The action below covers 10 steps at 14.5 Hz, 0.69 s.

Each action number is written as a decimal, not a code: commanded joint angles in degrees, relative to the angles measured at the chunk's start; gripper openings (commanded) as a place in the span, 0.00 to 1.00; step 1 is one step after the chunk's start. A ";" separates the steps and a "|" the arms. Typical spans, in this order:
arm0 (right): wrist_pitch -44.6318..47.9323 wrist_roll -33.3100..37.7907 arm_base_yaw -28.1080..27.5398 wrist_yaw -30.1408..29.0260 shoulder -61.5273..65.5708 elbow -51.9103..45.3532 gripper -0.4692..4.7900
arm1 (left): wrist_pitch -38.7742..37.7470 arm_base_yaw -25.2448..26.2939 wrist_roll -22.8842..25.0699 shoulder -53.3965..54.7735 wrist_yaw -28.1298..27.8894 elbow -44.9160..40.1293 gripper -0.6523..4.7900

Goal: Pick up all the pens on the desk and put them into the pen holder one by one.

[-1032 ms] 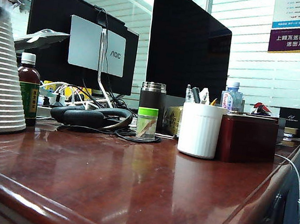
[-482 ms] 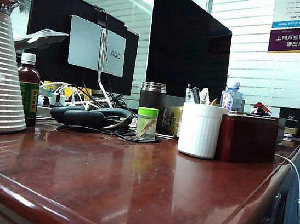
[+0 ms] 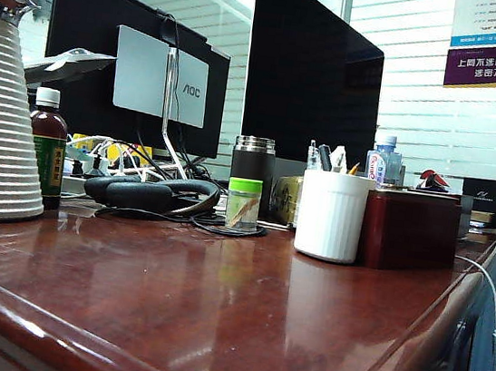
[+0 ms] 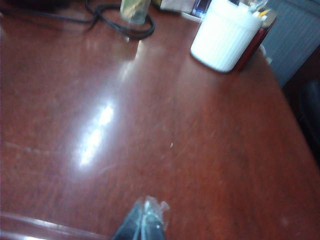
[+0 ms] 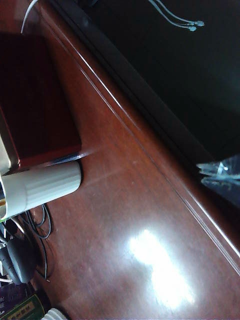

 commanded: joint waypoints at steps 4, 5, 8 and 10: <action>3.91 0.20 -5.99 -0.11 -6.97 -0.17 0.09 | 1.66 19.85 -0.11 -7.78 2.64 -0.04 0.14; 3.96 0.20 -6.45 -0.04 -6.97 -0.17 0.09 | 1.60 23.12 -0.11 -7.78 2.64 -0.04 0.14; 3.96 0.20 -8.41 -0.17 -6.97 -0.28 0.09 | 1.51 29.75 -0.09 -7.78 2.16 -0.04 0.14; 3.96 0.20 -9.16 -0.15 -6.97 -0.31 0.09 | 1.51 29.81 -0.11 -7.78 2.43 -0.04 0.14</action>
